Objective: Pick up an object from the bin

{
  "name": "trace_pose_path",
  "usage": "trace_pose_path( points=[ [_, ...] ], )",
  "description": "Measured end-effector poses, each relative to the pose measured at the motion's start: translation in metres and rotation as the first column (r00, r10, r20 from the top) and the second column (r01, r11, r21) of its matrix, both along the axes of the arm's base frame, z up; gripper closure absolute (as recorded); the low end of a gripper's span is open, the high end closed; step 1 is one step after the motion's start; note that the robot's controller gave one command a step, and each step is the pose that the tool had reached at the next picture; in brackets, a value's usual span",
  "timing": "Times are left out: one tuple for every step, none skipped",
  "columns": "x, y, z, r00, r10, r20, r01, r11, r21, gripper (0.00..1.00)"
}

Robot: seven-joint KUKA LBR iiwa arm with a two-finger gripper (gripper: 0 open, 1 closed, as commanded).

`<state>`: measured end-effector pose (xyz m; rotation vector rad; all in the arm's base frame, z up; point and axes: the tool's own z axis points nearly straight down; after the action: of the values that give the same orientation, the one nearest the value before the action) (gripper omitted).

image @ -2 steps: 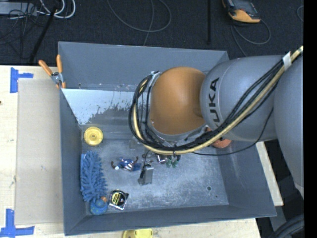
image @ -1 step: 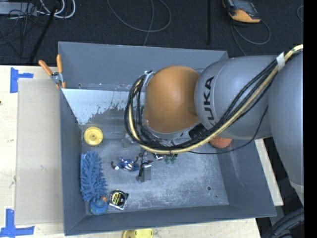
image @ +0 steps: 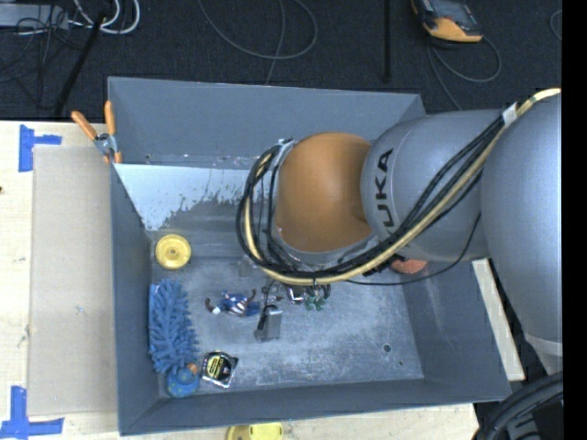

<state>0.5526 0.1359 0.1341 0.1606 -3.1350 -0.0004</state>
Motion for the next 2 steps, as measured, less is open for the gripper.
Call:
trace_pose_path(
  points=[
    [0.0345, -0.0107, -0.0449, 0.992, 0.127, 0.002, -0.127, 0.992, 0.001, 1.0],
    [0.0345, -0.0108, -0.0449, 0.992, 0.126, 0.002, -0.126, 0.992, 0.001, 1.0]
  ],
)
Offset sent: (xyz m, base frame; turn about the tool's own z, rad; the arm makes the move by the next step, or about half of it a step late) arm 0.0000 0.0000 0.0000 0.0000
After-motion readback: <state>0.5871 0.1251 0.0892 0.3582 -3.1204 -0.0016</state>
